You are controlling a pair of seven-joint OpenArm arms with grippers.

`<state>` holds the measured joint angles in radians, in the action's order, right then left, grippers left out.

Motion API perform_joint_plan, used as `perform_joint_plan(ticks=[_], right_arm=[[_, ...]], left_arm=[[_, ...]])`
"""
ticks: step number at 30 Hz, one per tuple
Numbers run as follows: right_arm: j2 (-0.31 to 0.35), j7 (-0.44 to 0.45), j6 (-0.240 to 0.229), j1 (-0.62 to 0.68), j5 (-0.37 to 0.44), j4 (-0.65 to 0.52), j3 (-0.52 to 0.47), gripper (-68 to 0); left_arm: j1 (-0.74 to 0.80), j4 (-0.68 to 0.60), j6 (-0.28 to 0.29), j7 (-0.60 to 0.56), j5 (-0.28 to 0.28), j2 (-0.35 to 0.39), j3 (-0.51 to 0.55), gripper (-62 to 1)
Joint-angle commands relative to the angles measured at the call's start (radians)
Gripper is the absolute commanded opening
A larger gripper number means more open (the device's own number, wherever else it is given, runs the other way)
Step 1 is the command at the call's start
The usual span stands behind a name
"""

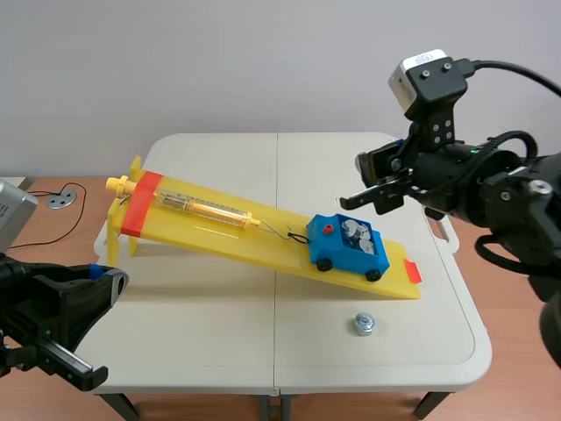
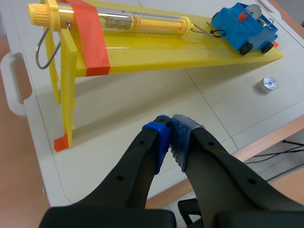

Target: Place the four metal weights on the blue cart on the ramp.

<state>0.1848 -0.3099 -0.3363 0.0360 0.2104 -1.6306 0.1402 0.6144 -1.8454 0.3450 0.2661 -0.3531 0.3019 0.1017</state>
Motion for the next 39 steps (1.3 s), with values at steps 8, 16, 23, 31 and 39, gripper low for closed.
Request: perform_joint_plan(ticks=[8,16,23,31,39], right_arm=[[0.127,0.064,-0.013,0.188,0.152,-0.231,-0.102,-46.6],[0.124,0.065,-0.054,0.320,0.161,-0.241,-0.127,-46.6],[0.105,0.096,-0.055,0.338,0.094,-0.183,-0.124,-46.6],[0.105,0.153,-0.058,0.296,0.019,-0.073,-0.071,-46.6],[0.103,0.203,-0.058,0.221,-0.044,0.029,-0.012,-46.6]], left_arm=[[-0.016,-0.068,0.036,-0.088,-0.070,-0.005,0.016,-58.3],[-0.017,-0.068,0.036,-0.089,-0.070,-0.005,0.016,-58.3],[-0.017,-0.068,0.036,-0.089,-0.070,-0.005,0.016,-58.3],[-0.017,-0.068,0.037,-0.089,-0.070,-0.005,0.016,-58.3],[-0.017,-0.068,0.037,-0.089,-0.070,-0.005,0.016,-58.3]])
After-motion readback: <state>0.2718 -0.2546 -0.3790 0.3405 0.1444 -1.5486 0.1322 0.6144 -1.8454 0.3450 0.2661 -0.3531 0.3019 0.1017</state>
